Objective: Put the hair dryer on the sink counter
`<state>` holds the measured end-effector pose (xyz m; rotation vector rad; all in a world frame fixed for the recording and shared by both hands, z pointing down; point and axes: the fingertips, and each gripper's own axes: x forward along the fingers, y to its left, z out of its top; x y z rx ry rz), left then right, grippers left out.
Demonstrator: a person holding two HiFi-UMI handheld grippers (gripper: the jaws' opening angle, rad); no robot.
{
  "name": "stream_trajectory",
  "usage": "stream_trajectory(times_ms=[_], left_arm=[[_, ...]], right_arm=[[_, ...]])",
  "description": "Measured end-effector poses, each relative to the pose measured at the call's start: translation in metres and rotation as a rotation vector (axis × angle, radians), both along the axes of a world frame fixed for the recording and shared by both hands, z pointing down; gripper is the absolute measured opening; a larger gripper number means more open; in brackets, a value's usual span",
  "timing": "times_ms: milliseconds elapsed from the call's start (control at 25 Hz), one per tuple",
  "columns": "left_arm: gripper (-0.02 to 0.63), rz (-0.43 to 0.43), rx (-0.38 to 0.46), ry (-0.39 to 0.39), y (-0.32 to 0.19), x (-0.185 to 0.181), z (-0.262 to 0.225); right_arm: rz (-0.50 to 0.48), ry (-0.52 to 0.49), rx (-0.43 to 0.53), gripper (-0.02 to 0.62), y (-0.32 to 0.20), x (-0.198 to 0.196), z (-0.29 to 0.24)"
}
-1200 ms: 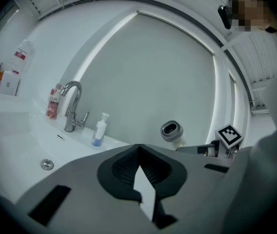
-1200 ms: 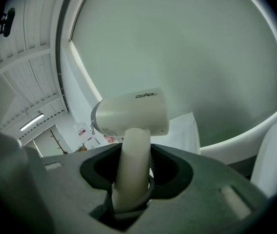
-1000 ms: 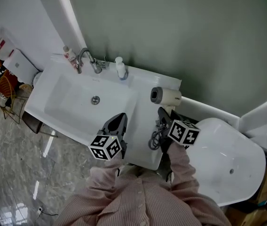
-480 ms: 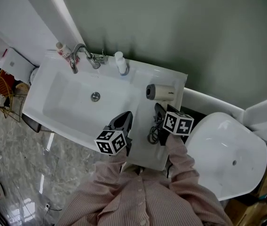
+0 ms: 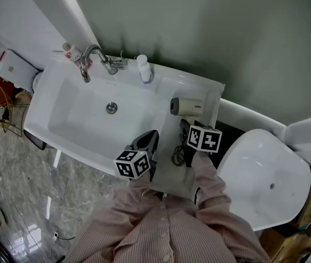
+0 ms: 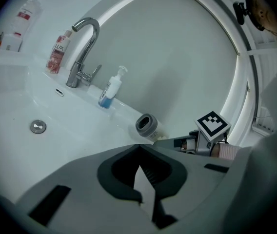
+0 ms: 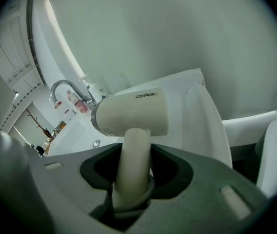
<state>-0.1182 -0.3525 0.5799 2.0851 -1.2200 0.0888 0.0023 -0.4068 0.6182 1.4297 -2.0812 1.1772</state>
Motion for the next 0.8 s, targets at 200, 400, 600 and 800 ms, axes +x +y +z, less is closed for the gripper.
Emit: stream_trajectory(times_ms=[200,400,600,800], left_arm=[[-0.003,0.009,-0.019,0.009,-0.001,0.001,0.006],[-0.003,0.011,-0.029,0.011,-0.004,0.000,0.009],[-0.002,0.010,-0.034,0.015,-0.006,0.000,0.011],[-0.003,0.011,-0.033,0.018,-0.007,-0.001,0.011]], right_arm=[[0.013,0.039,-0.037,0.164,0.000,0.002,0.010],[0.018,0.057,-0.044,0.164,-0.003,0.002,0.015],[0.010,0.102,-0.041,0.164,-0.004,0.002,0.016],[-0.002,0.139,-0.044,0.164,-0.004,0.000,0.017]])
